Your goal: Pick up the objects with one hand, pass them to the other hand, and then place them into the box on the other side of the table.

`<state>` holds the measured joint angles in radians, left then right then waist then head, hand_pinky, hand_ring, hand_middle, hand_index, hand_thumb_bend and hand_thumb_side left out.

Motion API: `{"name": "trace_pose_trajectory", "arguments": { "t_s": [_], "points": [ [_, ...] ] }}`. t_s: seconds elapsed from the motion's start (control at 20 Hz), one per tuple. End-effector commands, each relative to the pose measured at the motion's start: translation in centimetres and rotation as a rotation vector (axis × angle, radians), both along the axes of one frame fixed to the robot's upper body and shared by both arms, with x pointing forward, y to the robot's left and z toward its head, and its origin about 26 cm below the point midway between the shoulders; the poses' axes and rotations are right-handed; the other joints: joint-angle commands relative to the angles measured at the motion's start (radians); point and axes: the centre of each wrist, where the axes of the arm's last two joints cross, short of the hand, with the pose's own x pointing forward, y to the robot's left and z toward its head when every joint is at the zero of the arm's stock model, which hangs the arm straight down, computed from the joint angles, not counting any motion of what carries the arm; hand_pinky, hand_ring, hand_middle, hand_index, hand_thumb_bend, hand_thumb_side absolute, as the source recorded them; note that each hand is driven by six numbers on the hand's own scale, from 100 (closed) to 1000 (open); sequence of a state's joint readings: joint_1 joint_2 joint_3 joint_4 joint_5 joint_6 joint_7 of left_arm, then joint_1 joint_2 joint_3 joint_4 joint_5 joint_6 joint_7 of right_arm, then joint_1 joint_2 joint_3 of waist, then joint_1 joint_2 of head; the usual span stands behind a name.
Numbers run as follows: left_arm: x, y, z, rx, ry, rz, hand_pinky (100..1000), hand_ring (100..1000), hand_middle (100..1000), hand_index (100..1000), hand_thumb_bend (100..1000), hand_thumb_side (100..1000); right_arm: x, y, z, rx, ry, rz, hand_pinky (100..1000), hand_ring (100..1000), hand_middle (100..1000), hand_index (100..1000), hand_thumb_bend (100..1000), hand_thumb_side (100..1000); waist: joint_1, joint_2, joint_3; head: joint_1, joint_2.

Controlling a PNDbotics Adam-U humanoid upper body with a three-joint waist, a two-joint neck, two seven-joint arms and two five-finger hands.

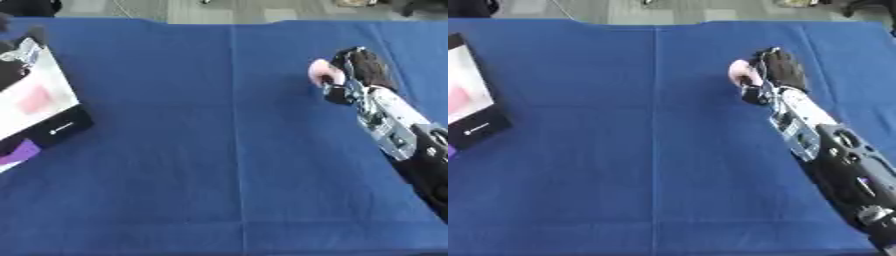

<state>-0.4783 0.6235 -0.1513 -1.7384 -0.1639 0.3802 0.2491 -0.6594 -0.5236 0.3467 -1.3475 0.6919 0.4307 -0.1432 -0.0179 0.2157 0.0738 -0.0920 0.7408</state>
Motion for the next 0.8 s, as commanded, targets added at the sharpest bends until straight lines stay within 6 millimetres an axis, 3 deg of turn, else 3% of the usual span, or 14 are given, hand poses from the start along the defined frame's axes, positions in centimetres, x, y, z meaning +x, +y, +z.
{"name": "trace_pose_trajectory", "arguments": {
  "t_s": [0.05, 0.45, 0.8],
  "points": [
    [-0.2, 0.4, 1.2, 0.024, -0.035, 0.004, 712, 637, 671, 765, 421, 550, -0.6, -0.1, 2.6, 0.017, -0.092, 0.02, 734, 622, 467, 520, 100, 100, 0.008, -0.012, -0.002, 0.004, -0.005],
    [-0.2, 0.4, 1.8, 0.04, -0.045, -0.003, 709, 637, 671, 764, 425, 545, -2.8, 2.0, 5.2, 0.139, -0.181, 0.12, 698, 605, 463, 497, 100, 100, 0.013, -0.016, -0.006, 0.006, -0.003],
    [-0.7, -1.1, 4.4, 0.083, -0.114, -0.08, 705, 637, 668, 764, 433, 533, -3.8, 3.9, 5.6, 0.247, -0.195, 0.201, 681, 598, 464, 489, 100, 100, 0.017, -0.023, -0.004, 0.009, 0.001]
  ]
}}
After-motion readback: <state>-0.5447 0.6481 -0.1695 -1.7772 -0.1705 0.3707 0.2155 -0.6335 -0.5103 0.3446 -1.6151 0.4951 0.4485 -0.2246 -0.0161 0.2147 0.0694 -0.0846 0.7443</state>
